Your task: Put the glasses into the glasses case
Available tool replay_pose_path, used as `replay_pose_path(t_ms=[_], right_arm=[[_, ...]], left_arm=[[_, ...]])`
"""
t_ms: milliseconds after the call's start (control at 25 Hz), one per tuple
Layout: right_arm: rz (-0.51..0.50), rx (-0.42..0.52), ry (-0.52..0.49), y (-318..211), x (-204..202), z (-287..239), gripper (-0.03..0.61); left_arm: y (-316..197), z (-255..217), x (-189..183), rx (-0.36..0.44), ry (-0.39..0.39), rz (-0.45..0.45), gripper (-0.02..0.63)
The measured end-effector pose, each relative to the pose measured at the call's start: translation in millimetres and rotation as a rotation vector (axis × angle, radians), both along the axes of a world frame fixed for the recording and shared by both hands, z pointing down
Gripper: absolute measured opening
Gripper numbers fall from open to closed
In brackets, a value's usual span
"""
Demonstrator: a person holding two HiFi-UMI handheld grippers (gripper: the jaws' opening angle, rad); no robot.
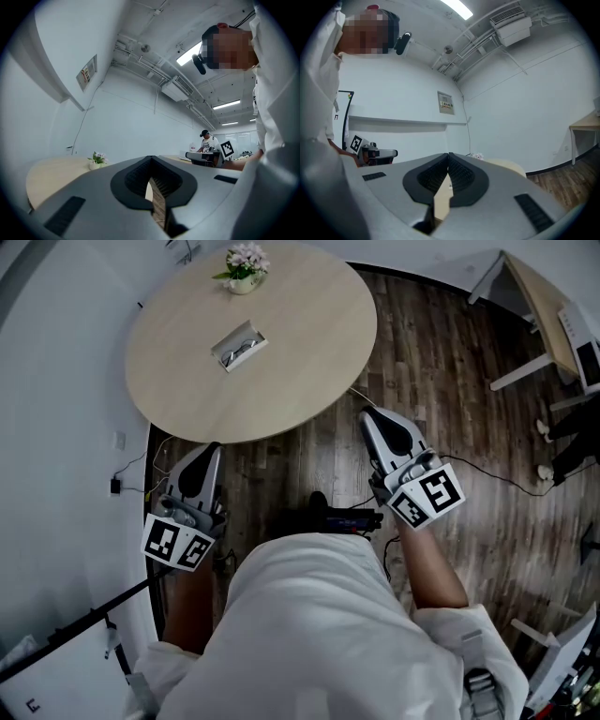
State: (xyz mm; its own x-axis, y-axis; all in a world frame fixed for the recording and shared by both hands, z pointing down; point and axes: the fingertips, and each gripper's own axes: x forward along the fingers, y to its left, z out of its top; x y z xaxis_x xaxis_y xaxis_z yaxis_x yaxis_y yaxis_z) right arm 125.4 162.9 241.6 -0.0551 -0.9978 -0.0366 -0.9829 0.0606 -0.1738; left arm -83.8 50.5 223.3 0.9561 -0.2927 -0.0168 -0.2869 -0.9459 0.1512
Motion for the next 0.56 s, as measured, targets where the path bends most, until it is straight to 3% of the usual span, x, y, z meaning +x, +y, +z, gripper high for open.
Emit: replay_pose_path(t_ms=[200, 560], right_arm=[[-0.037, -0.023, 0.014, -3.0, -64.7, 4.0, 0.023], [-0.045, -0.005, 0.079, -2.1, -144.9, 9.4, 0.023]], left_arm=[[15.9, 3.8, -48.6, 0.013, -0.015, 0.038, 0.014], [15.9, 51.3, -117.0, -0.088, -0.004, 0.074, 0.014]])
